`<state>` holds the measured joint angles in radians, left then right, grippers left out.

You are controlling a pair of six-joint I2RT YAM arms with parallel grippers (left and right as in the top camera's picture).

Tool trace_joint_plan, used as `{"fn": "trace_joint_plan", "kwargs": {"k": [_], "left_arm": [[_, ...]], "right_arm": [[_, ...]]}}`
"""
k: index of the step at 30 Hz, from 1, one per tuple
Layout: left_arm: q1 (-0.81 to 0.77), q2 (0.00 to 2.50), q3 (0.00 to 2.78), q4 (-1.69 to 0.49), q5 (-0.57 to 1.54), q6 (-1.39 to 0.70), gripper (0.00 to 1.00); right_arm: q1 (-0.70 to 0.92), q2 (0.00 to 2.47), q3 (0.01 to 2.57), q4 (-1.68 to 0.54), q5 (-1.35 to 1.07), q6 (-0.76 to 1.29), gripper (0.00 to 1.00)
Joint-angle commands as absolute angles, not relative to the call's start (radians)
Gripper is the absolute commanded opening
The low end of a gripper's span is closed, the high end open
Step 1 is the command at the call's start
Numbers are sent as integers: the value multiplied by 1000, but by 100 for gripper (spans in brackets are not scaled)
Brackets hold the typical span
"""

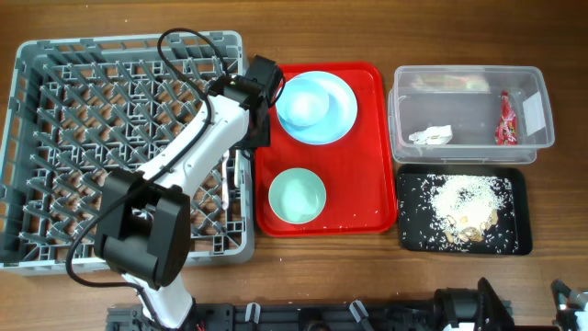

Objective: Sort waste into correct bins and load items into the dishwasher rack
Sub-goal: 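Move the left gripper to the light-blue cup on the red tray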

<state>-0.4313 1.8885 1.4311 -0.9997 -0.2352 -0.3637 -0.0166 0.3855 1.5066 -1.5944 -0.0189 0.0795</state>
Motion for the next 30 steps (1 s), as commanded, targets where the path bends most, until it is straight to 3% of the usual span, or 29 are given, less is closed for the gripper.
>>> {"fn": "trace_joint_plan", "kwargs": {"k": [1, 9, 23, 30], "left_arm": [[-435, 1895, 1406, -1019, -229, -323, 11], [-435, 1895, 1406, -1047, -230, -313, 11], [-434, 1874, 1408, -967, -340, -314, 23], [-434, 1689, 1489, -1012, -319, -319, 29]], "right_arm": [[-14, 375, 1504, -1594, -28, 85, 99], [-14, 375, 1504, -1594, -28, 85, 100], [-14, 375, 1504, -1594, -28, 85, 100], [-14, 375, 1504, -1594, -28, 85, 100]]}}
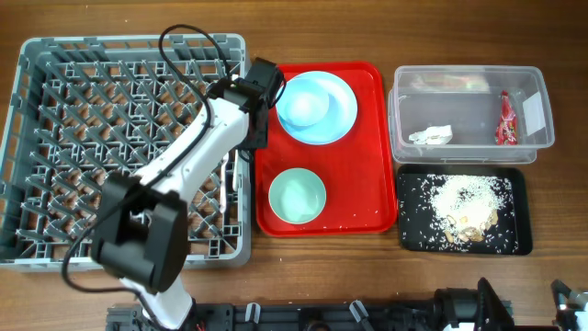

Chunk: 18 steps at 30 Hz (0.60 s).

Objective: Sort waste into correct bins and load items into the dishwasher rack
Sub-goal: 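Move the left gripper to the light-blue cup on the red tray, then grasp the light-blue cup with the left gripper and carry it to the rack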

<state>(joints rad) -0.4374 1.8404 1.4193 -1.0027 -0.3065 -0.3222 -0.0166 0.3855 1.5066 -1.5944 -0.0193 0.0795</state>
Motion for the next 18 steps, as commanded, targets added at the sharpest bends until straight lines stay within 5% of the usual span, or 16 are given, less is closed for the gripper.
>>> {"fn": "trace_joint_plan", "kwargs": {"k": [1, 10, 18], "left_arm": [[-434, 1658, 1493, -1012, -295, -321, 30], [-483, 1521, 1489, -1119, 244, -356, 40], [-757, 1527, 1242, -859, 100, -532, 38]], "right_arm": [[-14, 375, 1504, -1594, -28, 85, 100], [-14, 375, 1504, -1594, -28, 85, 100], [-14, 375, 1504, -1594, -28, 85, 100]]}}
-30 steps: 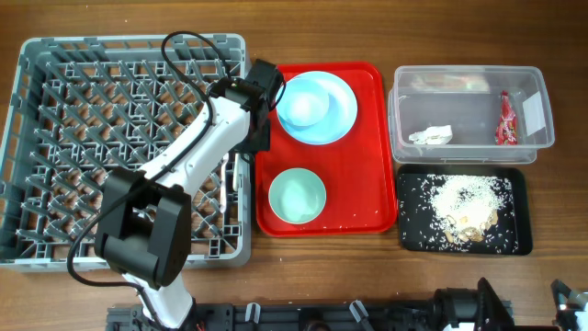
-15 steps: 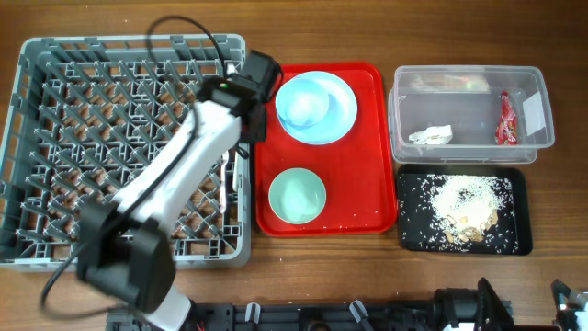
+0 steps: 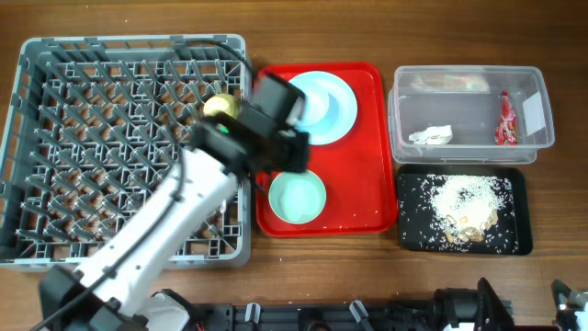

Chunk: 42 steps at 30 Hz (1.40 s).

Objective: Sort waste into correct bins and load items into the dishwasher rack
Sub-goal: 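Grasp the light-blue cup with the left gripper and carry it to the rack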

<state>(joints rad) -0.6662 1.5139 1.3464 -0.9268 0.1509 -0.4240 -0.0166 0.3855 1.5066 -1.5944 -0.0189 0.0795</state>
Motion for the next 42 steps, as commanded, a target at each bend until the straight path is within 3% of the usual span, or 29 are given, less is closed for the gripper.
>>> {"fn": "trace_joint_plan", "kwargs": {"k": [1, 9, 16, 19, 22, 26, 31, 36, 38, 42], "left_arm": [[-785, 1528, 1208, -822, 71, -553, 38], [-964, 1601, 1033, -605, -179, -592, 38], [-982, 1720, 1033, -566, -192, -592, 38], [-982, 1757, 1033, -561, -192, -592, 28], [-982, 1761, 1033, -561, -193, -592, 4], [-977, 1732, 1058, -579, -230, -581, 4], [-934, 1615, 1222, -756, -196, -579, 4], [-773, 1487, 1472, -987, 88, -410, 4], [-498, 1426, 1580, -1110, 366, -286, 4], [-181, 1434, 1579, -1206, 708, -106, 4]], "right_arm": [[-14, 375, 1504, -1594, -28, 85, 100], [-14, 375, 1504, -1594, -28, 85, 100], [-14, 375, 1504, -1594, -28, 85, 100], [-14, 375, 1504, -1594, -28, 85, 100], [-14, 375, 1504, -1594, -28, 85, 100], [-14, 375, 1504, -1594, -28, 85, 100], [-14, 375, 1504, -1594, -28, 85, 100], [-14, 375, 1504, -1594, -28, 85, 100], [-14, 375, 1504, -1594, -28, 85, 100], [-14, 375, 1504, -1594, -28, 85, 100]]}}
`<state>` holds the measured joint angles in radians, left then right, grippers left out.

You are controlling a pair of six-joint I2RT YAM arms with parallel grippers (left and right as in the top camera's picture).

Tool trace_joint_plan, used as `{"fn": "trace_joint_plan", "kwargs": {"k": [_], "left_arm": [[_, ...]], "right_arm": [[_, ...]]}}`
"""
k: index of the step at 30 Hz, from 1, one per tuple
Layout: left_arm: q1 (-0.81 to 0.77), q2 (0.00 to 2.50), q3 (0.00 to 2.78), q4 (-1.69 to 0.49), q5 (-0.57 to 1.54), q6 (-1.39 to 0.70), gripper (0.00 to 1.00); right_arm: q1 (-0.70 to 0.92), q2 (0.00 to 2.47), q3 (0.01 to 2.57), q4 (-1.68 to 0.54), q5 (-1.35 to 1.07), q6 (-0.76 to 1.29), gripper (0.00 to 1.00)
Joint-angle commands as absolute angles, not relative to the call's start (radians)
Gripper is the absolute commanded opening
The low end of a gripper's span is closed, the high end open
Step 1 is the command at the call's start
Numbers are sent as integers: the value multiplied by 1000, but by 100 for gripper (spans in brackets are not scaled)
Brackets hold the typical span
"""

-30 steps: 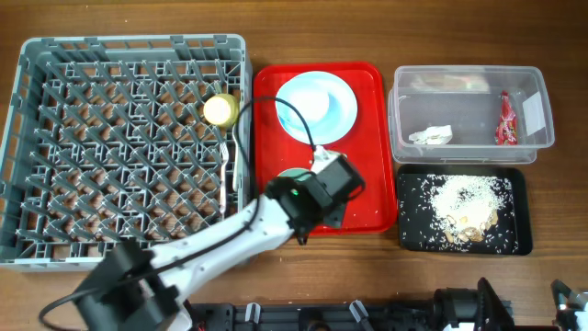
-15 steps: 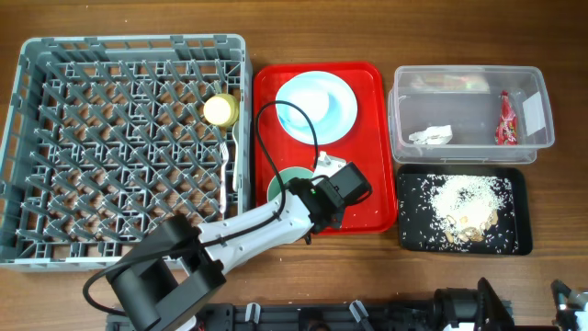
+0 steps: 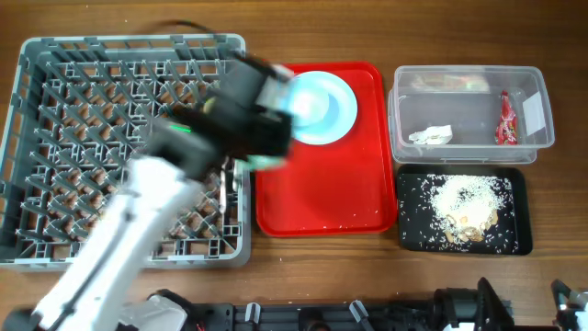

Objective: Sort waste into correct bins and load items into the dishwasher rack
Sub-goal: 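Grasp the light-blue cup with the left gripper and carry it to the rack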

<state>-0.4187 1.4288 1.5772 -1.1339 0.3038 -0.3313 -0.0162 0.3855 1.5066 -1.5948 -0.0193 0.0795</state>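
My left arm is raised and blurred over the gap between the grey dishwasher rack (image 3: 55, 55) and the red tray (image 3: 322, 202). Its gripper (image 3: 268, 138) hangs above the tray's left edge. A sliver of the pale green bowl (image 3: 265, 163) shows just under it, lifted off the tray, so the gripper looks shut on the bowl. A light blue plate (image 3: 338, 115) carrying a small blue bowl (image 3: 308, 97) rests at the back of the tray, partly covered by the arm. The right gripper is out of view.
A clear plastic bin (image 3: 533, 138) with wrappers and paper stands at the back right. In front of it lies a black tray (image 3: 413, 234) holding rice and food scraps. Crumbs dot the red tray. The rack fills the left half of the table.
The green bowl has left its spot at the front of the red tray. It now shows under my left gripper, which has moved back and left toward the rack.
My left gripper stayed at the tray's back left corner beside the blue plate through the first two moments. Then it was over the green bowl at the tray's front. Now the bowl is off the tray, held near the rack's right edge.
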Motion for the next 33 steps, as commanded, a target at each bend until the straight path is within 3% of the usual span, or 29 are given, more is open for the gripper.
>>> {"fn": "trace_joint_plan", "kwargs": {"k": [1, 7, 12, 16, 19, 24, 33], "left_arm": [[-100, 1446, 1579, -1238, 795, -47, 4], [306, 1610, 1579, -1238, 1232, 105, 4], [410, 1809, 1579, -1107, 1425, 85, 4], [437, 2023, 1581, -844, 1577, -185, 4], [443, 2142, 1581, -591, 1577, -464, 5], [451, 2231, 1581, -326, 1577, -673, 4], [508, 2214, 1581, -264, 1577, -773, 4]], "right_arm": [[-14, 375, 1504, -1594, -28, 85, 99], [-14, 375, 1504, -1594, -28, 85, 100], [-14, 375, 1504, -1594, -28, 85, 100], [-14, 375, 1504, -1594, -28, 85, 100], [-14, 375, 1504, -1594, -28, 85, 100], [-14, 375, 1504, -1594, -28, 85, 100], [-14, 375, 1504, -1594, -28, 84, 100]]}}
